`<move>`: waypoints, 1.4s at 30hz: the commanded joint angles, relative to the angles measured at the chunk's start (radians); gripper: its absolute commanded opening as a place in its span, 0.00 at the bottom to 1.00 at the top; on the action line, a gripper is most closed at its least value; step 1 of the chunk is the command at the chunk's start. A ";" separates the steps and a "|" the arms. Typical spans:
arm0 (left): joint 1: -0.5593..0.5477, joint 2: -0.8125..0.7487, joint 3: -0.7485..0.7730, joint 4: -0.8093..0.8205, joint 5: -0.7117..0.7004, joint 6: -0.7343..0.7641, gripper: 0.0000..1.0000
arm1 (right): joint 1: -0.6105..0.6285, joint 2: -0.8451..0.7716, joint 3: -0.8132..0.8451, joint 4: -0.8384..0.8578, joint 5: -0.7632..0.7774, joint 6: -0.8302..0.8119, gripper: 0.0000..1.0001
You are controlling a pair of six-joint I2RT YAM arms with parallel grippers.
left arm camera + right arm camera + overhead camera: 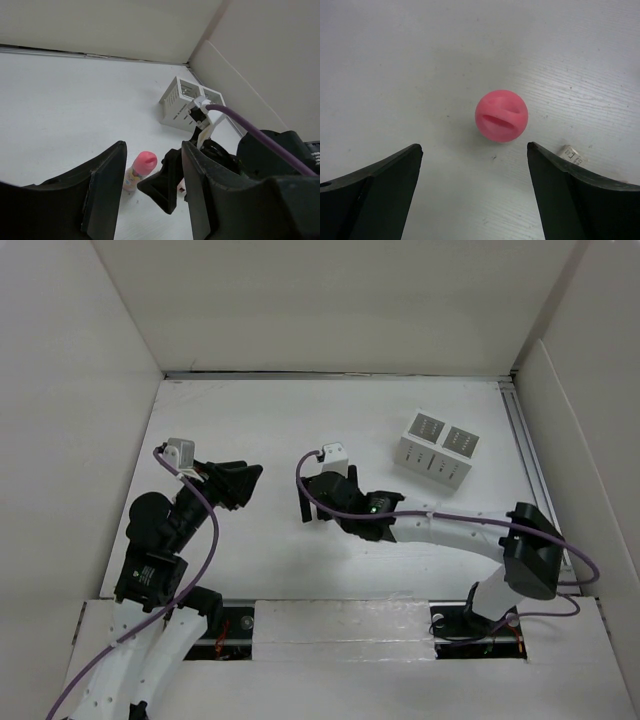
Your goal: Organize the desk
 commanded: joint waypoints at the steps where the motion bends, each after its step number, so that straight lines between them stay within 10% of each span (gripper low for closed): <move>1: 0.007 -0.010 -0.005 0.040 0.001 0.001 0.44 | 0.006 0.028 0.065 -0.025 0.097 0.025 0.90; 12: 0.007 -0.013 -0.010 0.043 0.009 0.001 0.45 | 0.006 0.196 0.198 -0.080 0.226 0.042 0.78; 23: 0.007 -0.019 -0.010 0.045 0.022 0.001 0.45 | -0.003 0.204 0.237 -0.109 0.333 0.079 0.35; 32: 0.007 -0.017 -0.014 0.052 0.035 -0.002 0.44 | -0.305 -0.110 0.246 -0.048 0.182 -0.051 0.35; 42: 0.007 -0.010 -0.016 0.055 0.045 -0.002 0.44 | -0.713 -0.101 0.370 -0.077 0.013 -0.116 0.36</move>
